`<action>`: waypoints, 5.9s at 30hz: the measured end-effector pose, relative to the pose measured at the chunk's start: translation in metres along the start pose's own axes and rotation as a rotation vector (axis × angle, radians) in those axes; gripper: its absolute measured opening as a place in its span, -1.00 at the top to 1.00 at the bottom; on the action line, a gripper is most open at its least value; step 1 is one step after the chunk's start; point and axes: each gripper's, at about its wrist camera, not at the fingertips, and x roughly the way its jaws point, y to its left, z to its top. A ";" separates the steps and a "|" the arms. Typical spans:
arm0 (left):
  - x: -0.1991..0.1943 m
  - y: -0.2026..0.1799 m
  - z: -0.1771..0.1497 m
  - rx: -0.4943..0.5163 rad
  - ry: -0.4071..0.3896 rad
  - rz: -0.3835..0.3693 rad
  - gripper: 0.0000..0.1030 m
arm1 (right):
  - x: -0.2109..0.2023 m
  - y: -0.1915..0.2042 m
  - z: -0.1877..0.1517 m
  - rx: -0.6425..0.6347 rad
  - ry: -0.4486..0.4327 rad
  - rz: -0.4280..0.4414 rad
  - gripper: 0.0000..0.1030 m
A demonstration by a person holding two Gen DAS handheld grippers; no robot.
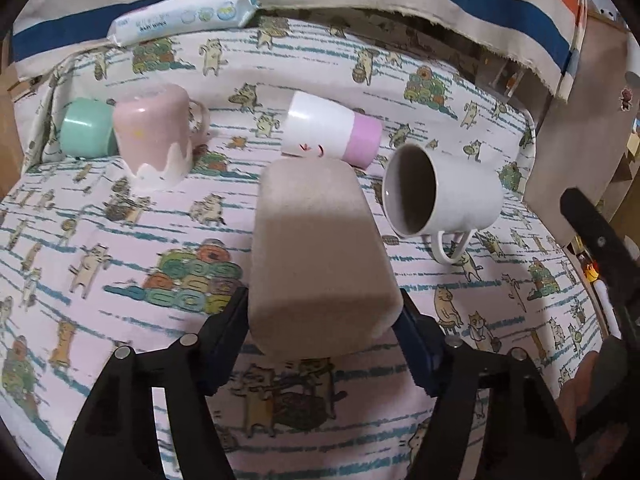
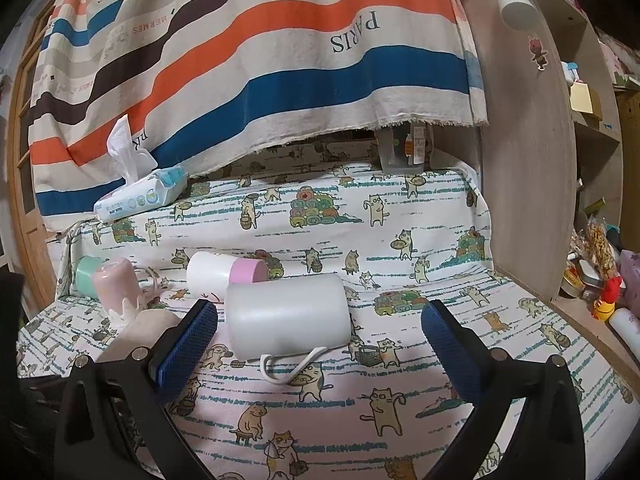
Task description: Flip cup upside down
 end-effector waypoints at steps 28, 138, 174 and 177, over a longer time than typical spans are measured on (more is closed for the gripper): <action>-0.015 -0.004 0.048 0.168 -0.093 0.024 -0.29 | 0.006 0.000 -0.001 0.009 0.041 0.004 -0.99; -0.059 0.102 0.013 0.146 -0.434 0.105 -0.99 | 0.002 0.027 0.000 -0.140 0.015 0.020 -0.99; -0.058 0.103 0.013 0.143 -0.430 0.107 -0.99 | 0.003 0.028 -0.001 -0.140 0.019 0.018 -0.99; -0.058 0.104 0.013 0.143 -0.430 0.107 -0.99 | 0.003 0.027 -0.001 -0.140 0.019 0.017 -0.99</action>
